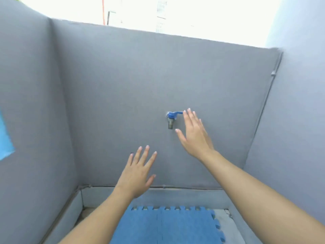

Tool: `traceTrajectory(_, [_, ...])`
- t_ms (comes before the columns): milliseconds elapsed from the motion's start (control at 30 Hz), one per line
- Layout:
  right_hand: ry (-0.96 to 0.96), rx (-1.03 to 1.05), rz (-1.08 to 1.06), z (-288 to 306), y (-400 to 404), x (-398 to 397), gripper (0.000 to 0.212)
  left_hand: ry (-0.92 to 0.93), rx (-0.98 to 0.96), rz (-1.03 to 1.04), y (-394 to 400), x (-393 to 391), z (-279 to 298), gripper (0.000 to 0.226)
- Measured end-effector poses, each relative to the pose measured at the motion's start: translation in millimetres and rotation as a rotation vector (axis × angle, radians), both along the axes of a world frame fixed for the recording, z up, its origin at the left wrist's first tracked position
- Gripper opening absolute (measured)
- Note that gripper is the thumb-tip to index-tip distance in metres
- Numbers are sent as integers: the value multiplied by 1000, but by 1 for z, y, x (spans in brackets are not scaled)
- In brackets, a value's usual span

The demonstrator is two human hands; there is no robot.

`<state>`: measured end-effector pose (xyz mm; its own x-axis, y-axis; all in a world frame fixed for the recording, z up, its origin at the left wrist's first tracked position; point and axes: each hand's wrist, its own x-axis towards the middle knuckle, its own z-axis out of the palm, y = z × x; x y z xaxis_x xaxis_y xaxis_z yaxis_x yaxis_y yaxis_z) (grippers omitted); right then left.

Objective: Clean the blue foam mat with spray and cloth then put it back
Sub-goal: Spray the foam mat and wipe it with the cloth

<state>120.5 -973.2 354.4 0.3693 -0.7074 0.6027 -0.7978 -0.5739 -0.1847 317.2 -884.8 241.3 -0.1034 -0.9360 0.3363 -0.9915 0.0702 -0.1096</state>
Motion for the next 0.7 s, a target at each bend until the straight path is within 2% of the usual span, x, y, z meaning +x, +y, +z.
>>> traceTrajectory(67, [18, 28, -14, 31, -16, 19, 70, 35, -13, 29, -2, 3, 31, 73])
traceTrajectory(133, [88, 117, -83, 42, -32, 28, 72, -29, 22, 41, 0, 5, 39, 80])
traceTrajectory(200, [143, 157, -151, 40, -44, 29, 72, -46, 72, 46, 3, 7, 35, 83])
traceTrajectory(367, [112, 104, -198, 33, -45, 37, 58, -52, 113, 111, 6, 20, 26, 80])
traceTrajectory(567, [155, 85, -356, 26, -38, 53, 59, 30, 136, 132, 6, 13, 12, 79])
traceTrajectory(700, [121, 140, -363, 26, -36, 56, 60, 24, 114, 121, 3, 13, 11, 76])
